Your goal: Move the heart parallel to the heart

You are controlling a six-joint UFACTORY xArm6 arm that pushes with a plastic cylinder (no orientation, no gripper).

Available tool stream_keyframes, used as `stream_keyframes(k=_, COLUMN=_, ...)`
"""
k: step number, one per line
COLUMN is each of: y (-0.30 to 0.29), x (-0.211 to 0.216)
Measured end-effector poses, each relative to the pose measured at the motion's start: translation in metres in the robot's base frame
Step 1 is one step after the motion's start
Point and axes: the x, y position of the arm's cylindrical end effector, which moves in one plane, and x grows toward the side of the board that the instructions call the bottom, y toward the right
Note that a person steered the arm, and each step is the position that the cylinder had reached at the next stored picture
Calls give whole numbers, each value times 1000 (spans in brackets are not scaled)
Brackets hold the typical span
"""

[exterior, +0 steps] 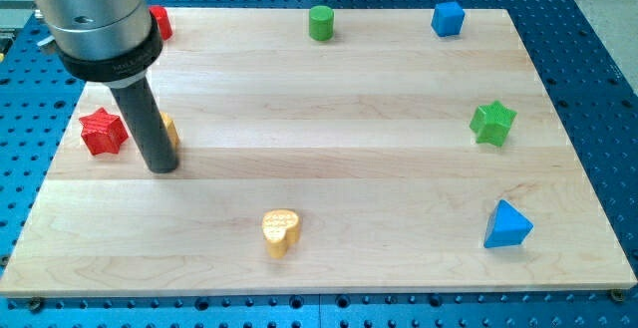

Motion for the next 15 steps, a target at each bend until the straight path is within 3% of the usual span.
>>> stream_keyframes(k=2, y=119, x=1)
stream_keyframes(k=3, y=184, x=58)
stream_keyframes(k=4, y=167, x=128)
stream_keyframes(k=5, y=110, x=124)
stream_keyframes(k=6, y=107, x=81)
stream_keyframes(k=8, y=169, x=119)
stream_keyframes(k=10, y=158, x=40)
stream_keyframes(k=11, y=183, x=73)
stream_keyframes(k=12, y=165, x=95)
stream_keyframes(k=14, y=93, x=37)
stream_keyframes(k=15, y=89, x=-1)
